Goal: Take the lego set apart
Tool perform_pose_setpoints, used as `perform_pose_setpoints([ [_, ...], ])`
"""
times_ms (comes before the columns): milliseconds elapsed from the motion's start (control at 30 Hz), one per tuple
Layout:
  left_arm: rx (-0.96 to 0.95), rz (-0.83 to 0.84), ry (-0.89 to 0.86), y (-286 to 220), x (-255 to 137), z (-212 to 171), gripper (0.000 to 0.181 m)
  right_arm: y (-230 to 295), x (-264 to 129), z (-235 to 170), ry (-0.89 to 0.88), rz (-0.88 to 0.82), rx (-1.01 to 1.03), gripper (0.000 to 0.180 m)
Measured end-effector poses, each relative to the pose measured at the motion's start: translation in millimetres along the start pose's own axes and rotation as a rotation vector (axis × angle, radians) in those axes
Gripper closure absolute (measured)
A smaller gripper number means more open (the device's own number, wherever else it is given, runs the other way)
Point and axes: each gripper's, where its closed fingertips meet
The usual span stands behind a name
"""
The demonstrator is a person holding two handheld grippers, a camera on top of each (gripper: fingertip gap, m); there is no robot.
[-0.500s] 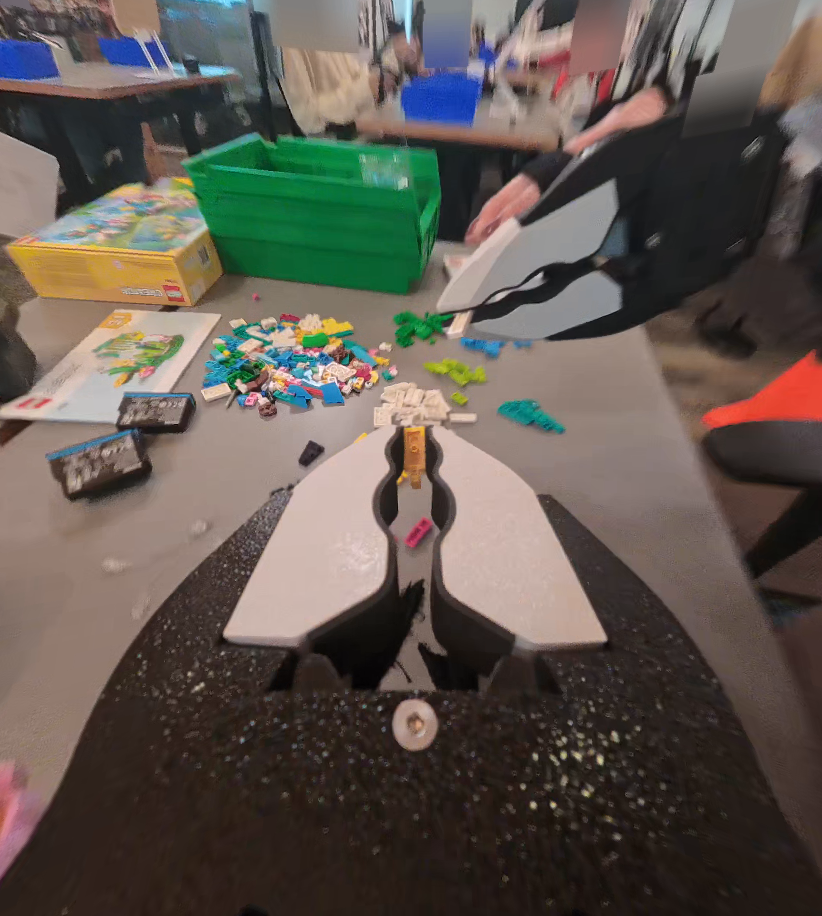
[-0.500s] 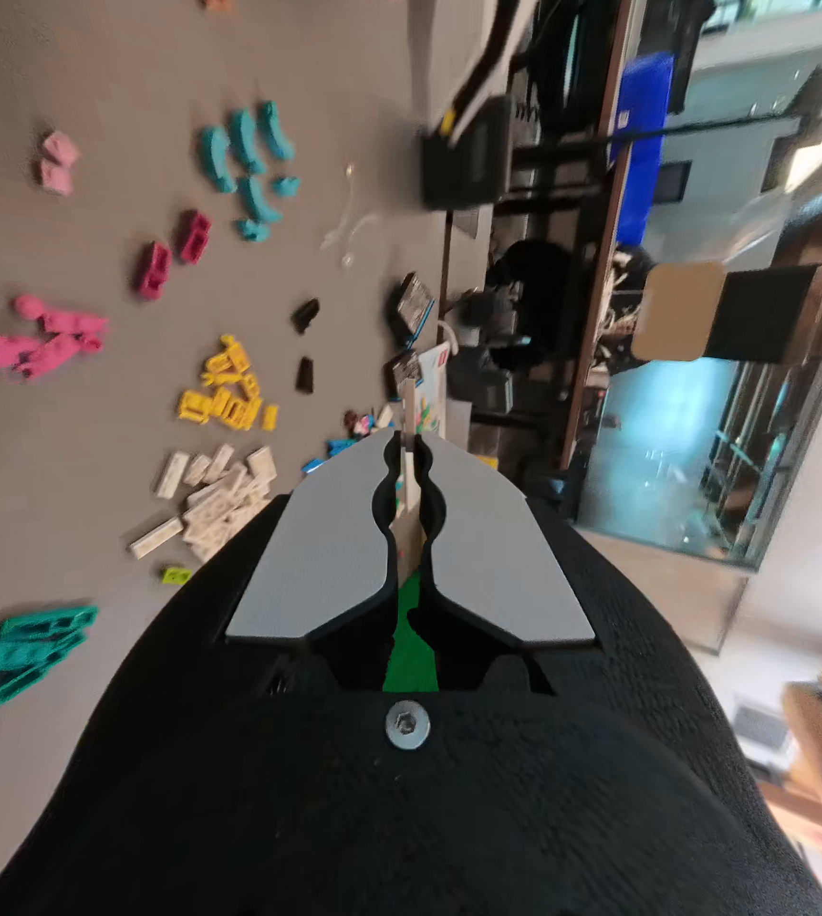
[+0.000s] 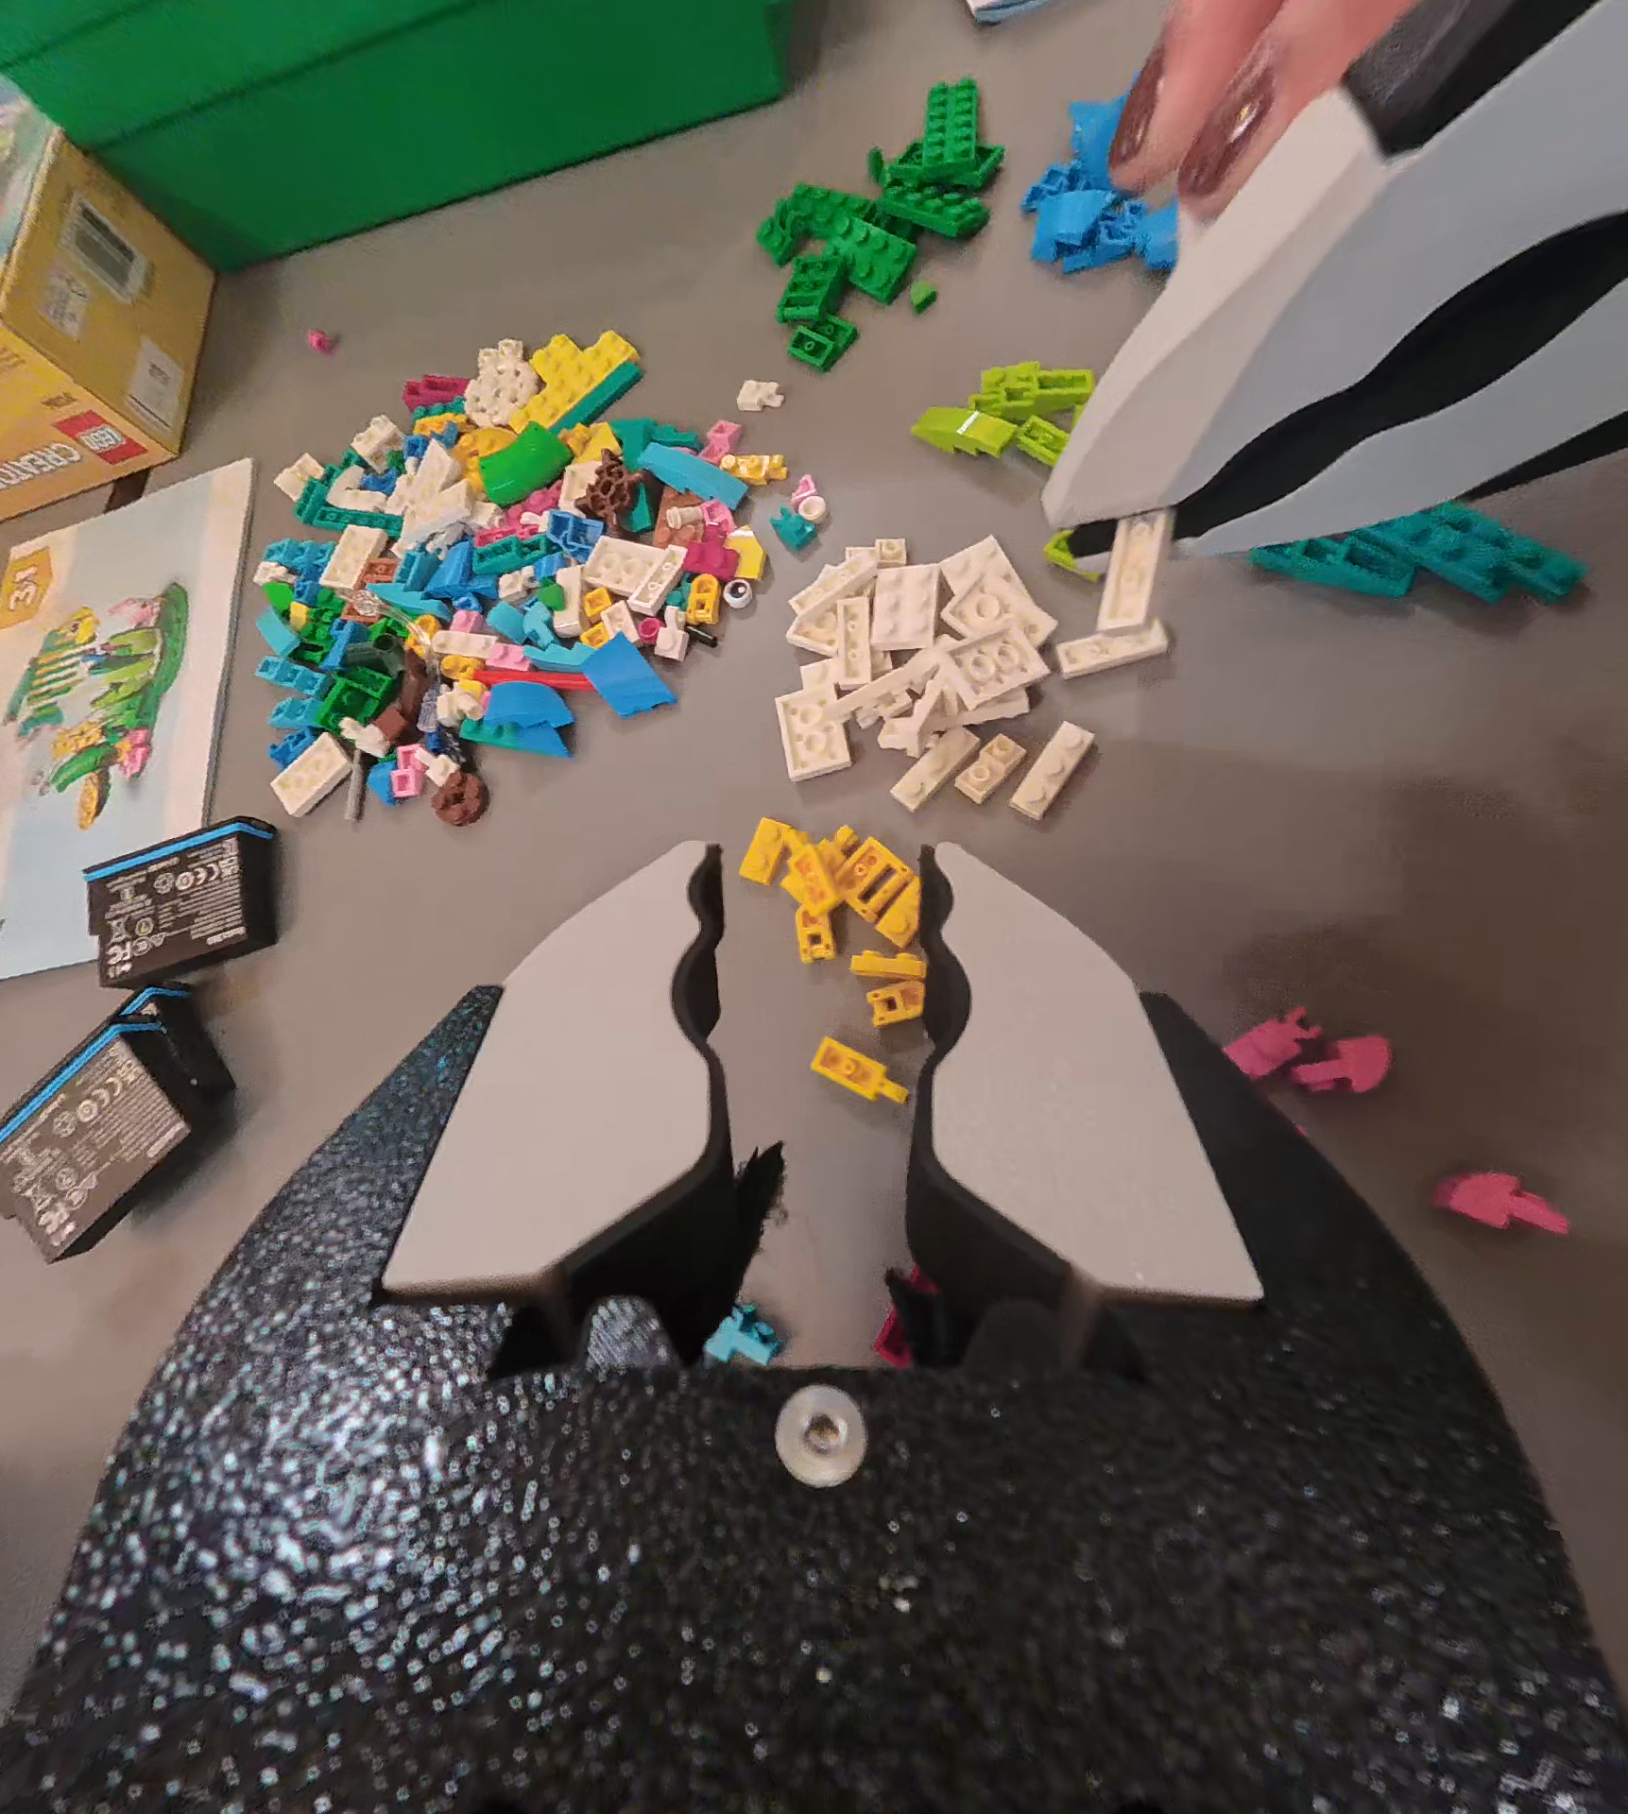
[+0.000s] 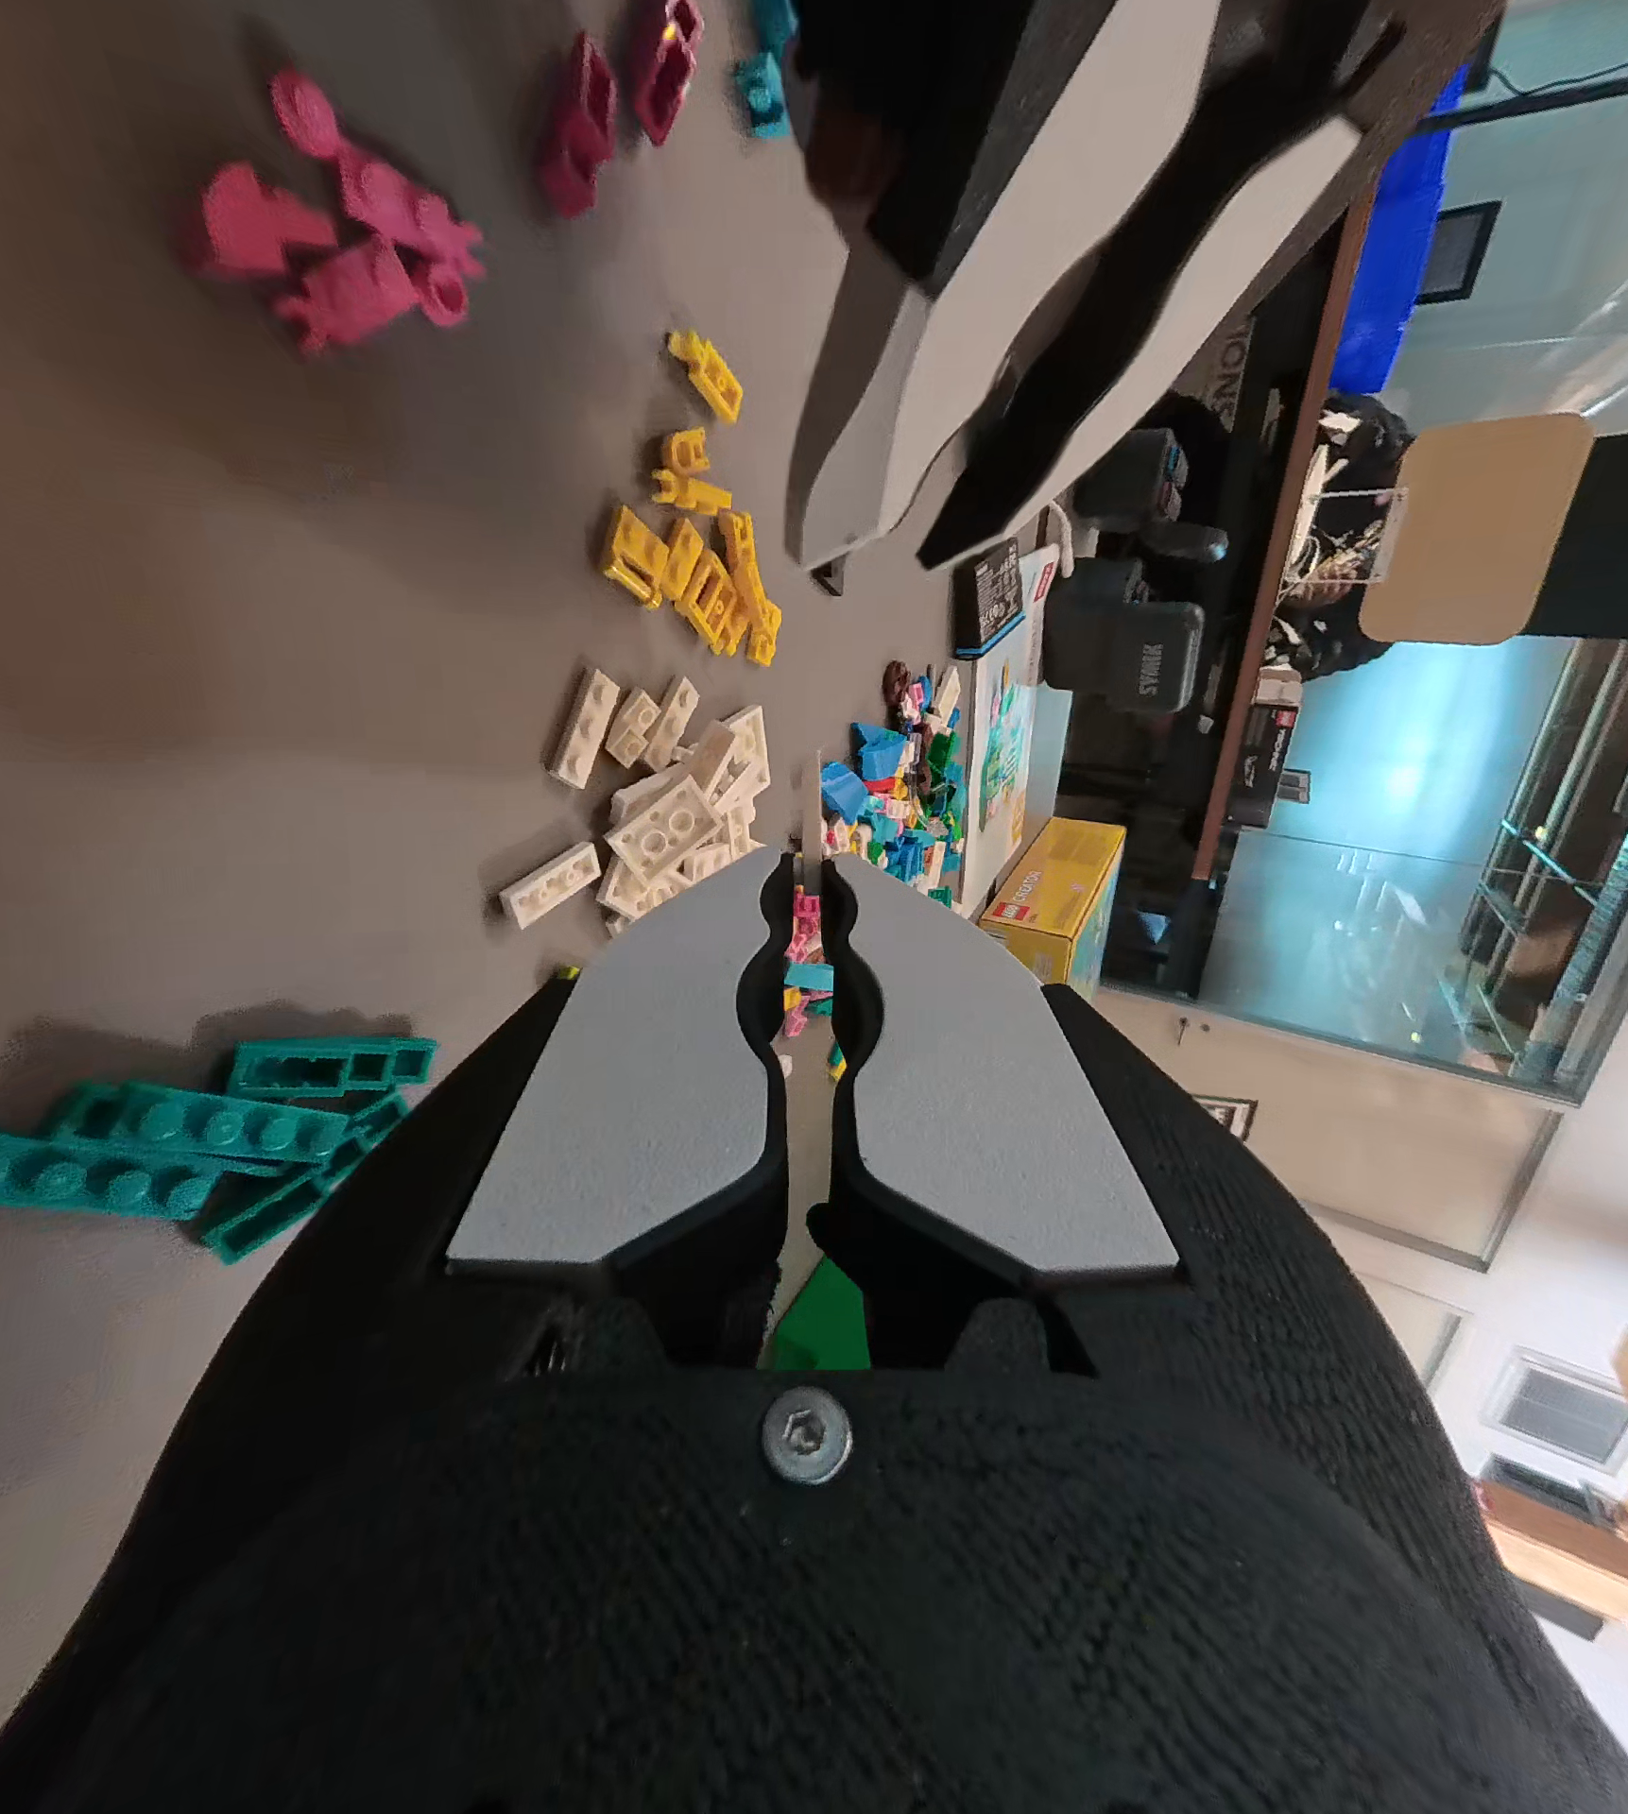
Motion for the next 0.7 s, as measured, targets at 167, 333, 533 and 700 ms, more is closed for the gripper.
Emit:
perform_pose_setpoints([
  [167,-0.074,0.081,-0.100,14.4,-30.1,0.7,0.144,0.9,16.4,-13.9,-0.006,-0.003,-0.025,0.177],
  [333,-0.187,0.272,-0.105,40.4,-81.5,-29.0,0.140,8.1,32.0,-15.2,-0.003,0.135,-0.035,0.169],
  [533,-0.134,0.590,-0.076,41.3,-153.6,-70.8,0.145,4.2,32.2,-23.4,0.033,0.264,0.000,0.149],
  [700,-0.317,0.719,-0.233,51.3,-212.4,-115.5,0.146,-29.6,4.5,-10.8,-0.113,0.325,0.291,0.148],
])
Point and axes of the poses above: each gripper's, where its closed fingertips meet, x out along the fingers, z out of its top, y = z × x across the jaws, and after that the axes turned 11 degrees about y, right-handed
